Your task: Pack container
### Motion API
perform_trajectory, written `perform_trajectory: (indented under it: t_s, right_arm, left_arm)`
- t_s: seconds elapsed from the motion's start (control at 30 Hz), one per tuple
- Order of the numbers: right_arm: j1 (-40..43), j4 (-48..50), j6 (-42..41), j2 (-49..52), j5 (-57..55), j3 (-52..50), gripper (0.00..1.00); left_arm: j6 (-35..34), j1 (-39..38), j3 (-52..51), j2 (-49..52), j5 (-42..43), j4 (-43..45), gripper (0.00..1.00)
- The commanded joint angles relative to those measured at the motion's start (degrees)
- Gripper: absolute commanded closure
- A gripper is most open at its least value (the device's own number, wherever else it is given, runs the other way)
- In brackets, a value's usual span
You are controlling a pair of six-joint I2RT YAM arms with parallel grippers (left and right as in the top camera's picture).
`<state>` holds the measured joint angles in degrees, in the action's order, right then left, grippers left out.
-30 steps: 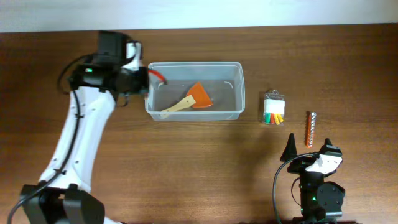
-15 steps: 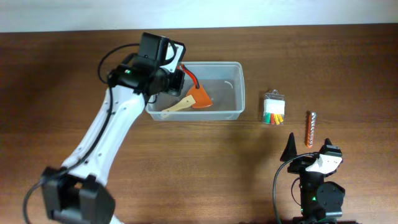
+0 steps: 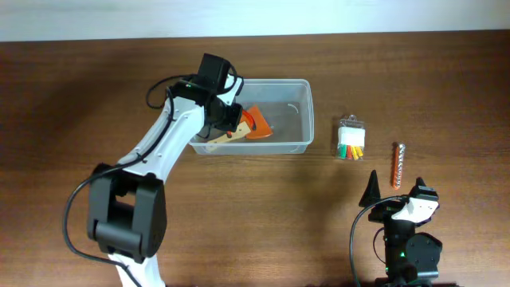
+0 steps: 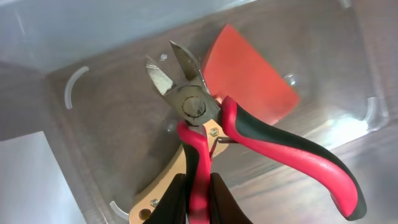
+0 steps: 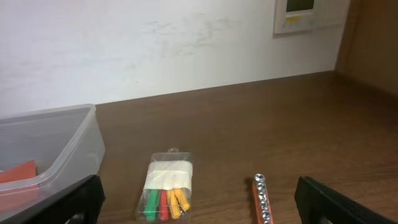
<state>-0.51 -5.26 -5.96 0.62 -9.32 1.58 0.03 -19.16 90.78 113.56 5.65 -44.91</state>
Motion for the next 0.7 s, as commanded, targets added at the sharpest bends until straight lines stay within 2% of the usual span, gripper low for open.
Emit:
perform_trajectory:
  t_s: [0.0,0.1,0.17,0.23,0.4,0.53,0.6,0.67]
  right_arm:
    - [0.2,-0.1,0.2,-0.4,0.1,-0.5,0.01]
    - [0.2,-0.1,0.2,-0.4,0.1,-0.5,0.01]
    - [0.2,-0.1,0.2,-0.4,0.1,-0.5,0.01]
    - [0.2,-0.1,0.2,-0.4,0.1,-0.5,0.01]
    - [0.2,-0.1,0.2,-0.4,0.1,-0.5,0.01]
    - [0.2,-0.1,0.2,-0.4,0.1,-0.5,0.01]
    - [0.2,-0.1,0.2,-0.4,0.1,-0.5,0.01]
    - [0.2,-0.1,0.2,-0.4,0.1,-0.5,0.01]
  left_arm:
    - [0.9,0.1,1.2,1.0,-0.9,-0.5,0.94]
    - [0.9,0.1,1.2,1.0,-0.9,-0.8,0.77]
    - [0.9,0.1,1.2,1.0,-0.9,-0.8,0.53]
    - [0.9,0.1,1.2,1.0,-0.9,-0.8,0.47]
    - [0.8,0.1,2.0,0.5,0.8,-1.2,0.45]
    - [0.6,0.3,7.3,-1.0,0.8,-4.2,0.45]
    - [0.0,0.9,12.3,-1.9,-1.5,-6.6,0.45]
    - [-3.8,2.2,17.7,-2.8,-7.7,-9.0,0.42]
